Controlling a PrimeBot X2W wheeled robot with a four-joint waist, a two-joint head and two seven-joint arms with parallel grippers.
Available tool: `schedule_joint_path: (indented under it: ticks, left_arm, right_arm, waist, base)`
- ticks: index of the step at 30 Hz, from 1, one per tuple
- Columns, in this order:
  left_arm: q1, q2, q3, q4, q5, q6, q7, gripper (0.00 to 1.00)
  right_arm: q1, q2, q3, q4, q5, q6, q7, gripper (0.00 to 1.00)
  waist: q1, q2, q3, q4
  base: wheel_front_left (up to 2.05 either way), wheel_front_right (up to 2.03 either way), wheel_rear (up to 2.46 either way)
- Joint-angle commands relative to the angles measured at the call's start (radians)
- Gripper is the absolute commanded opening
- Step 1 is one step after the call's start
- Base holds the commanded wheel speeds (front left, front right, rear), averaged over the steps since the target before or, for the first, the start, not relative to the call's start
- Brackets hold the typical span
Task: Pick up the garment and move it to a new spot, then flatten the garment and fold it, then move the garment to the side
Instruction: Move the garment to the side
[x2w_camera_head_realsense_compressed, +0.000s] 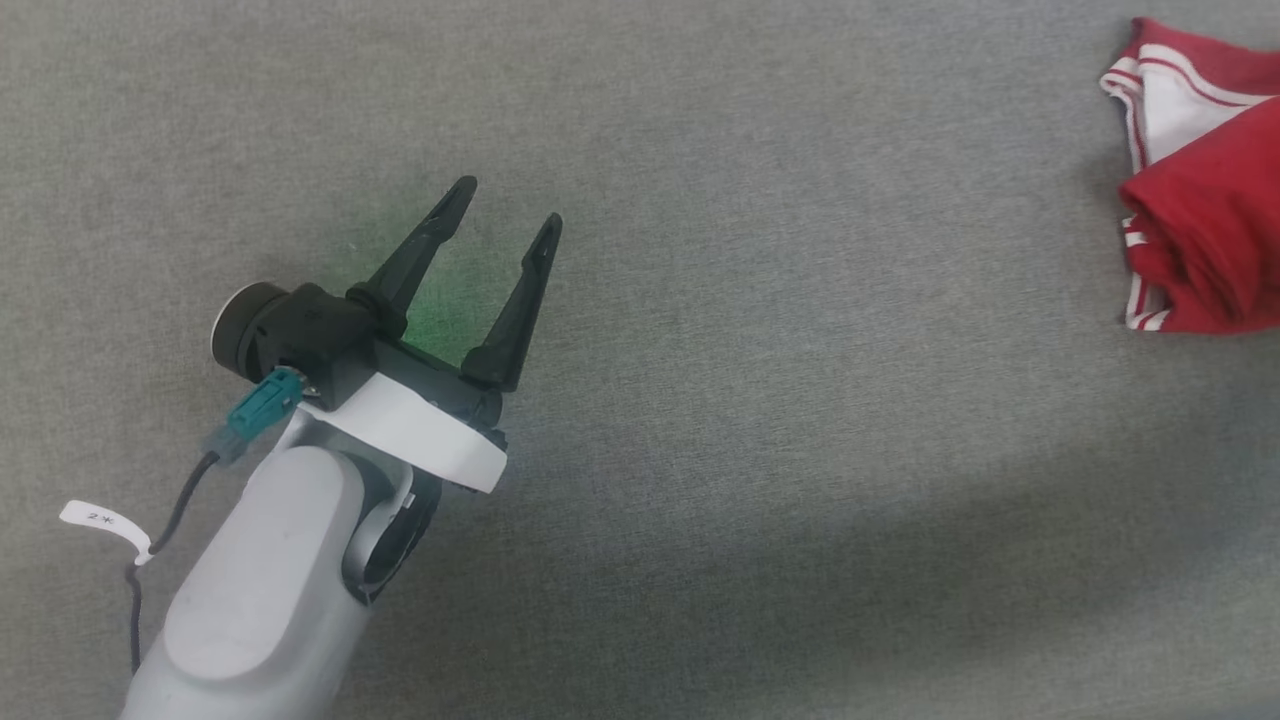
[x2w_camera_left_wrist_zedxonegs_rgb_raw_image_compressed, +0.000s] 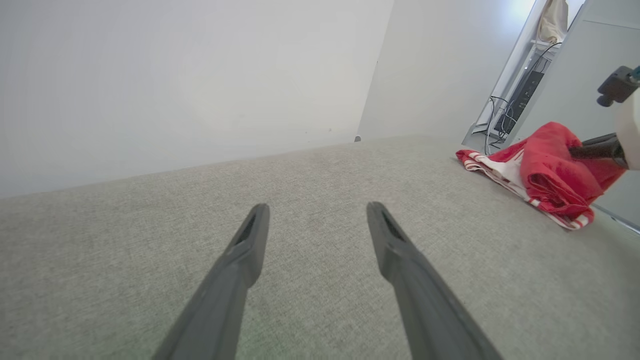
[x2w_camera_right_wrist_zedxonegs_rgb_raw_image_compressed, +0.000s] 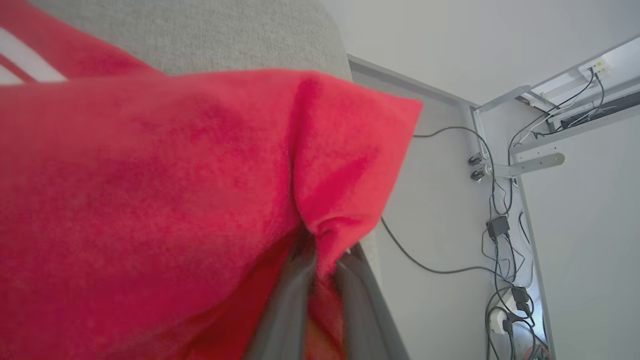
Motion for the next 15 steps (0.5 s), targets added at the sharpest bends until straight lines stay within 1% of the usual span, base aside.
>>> schedule_joint_path:
  ticks: [1,7,8,9,10,11,12,13,14,15]
  left_arm:
    - [-0.017,0.003,-0.005,0.001,-0.006,-0.002,-0.005,1.00]
    - [-0.022,0.004,-0.009,0.010,-0.003,-0.002,-0.005,1.00]
    - [-0.021,0.003,-0.008,0.010,-0.003,-0.003,-0.005,1.00]
    - [-0.021,0.000,-0.007,0.009,-0.005,-0.002,-0.005,1.00]
    - [-0.021,-0.001,-0.004,0.006,-0.008,-0.002,-0.005,1.00]
    - [-0.019,0.000,-0.002,0.005,-0.008,-0.002,-0.005,1.00]
    - [-0.015,0.002,0.000,0.006,-0.009,-0.002,-0.005,1.00]
    - [-0.011,0.000,0.005,0.005,-0.013,-0.002,-0.005,1.00]
    - [-0.005,-0.001,0.010,0.006,-0.015,-0.002,-0.005,1.00]
    - [0.002,0.000,0.012,0.009,-0.018,-0.002,-0.005,1.00]
  right_arm:
    - [-0.024,0.015,-0.002,0.034,-0.012,-0.002,-0.017,0.00]
    - [-0.072,0.046,-0.022,0.146,-0.032,-0.002,-0.039,0.00]
    - [-0.078,0.050,-0.027,0.159,-0.033,-0.002,-0.045,0.08]
    - [-0.085,0.049,-0.031,0.174,-0.040,-0.002,-0.054,0.21]
    - [-0.090,0.047,-0.035,0.185,-0.045,-0.002,-0.062,0.28]
    - [-0.096,0.045,-0.040,0.200,-0.050,-0.002,-0.069,0.43]
    - [-0.102,0.049,-0.042,0.211,-0.054,-0.002,-0.076,0.51]
    - [-0.108,0.051,-0.047,0.219,-0.058,-0.002,-0.084,0.75]
    - [-0.108,0.052,-0.051,0.232,-0.063,-0.002,-0.092,0.95]
    - [-0.110,0.057,-0.051,0.243,-0.066,-0.002,-0.095,1.00]
  waist:
    - [0.0000,0.0000,0.007,0.006]
    - [0.0000,0.0000,0.011,0.020]
    - [0.0000,0.0000,0.010,0.023]
    - [0.0000,0.0000,0.008,0.026]
    - [0.0000,0.0000,0.006,0.029]
    - [0.0000,0.0000,0.003,0.032]
    - [0.0000,0.0000,-0.002,0.034]
    - [0.0000,0.0000,-0.007,0.035]
    - [0.0000,0.0000,-0.013,0.037]
    - [0.0000,0.0000,-0.021,0.040]
  base:
    - [0.00,0.00,0.00]
    - [0.00,0.00,0.00]
    - [0.00,0.00,0.00]
    - [0.00,0.00,0.00]
    - [0.00,0.00,0.00]
    - [0.00,0.00,0.00]
    - [0.00,0.00,0.00]
    - [0.00,0.00,0.00]
    - [0.00,0.00,0.00]
    - [0.00,0.00,0.00]
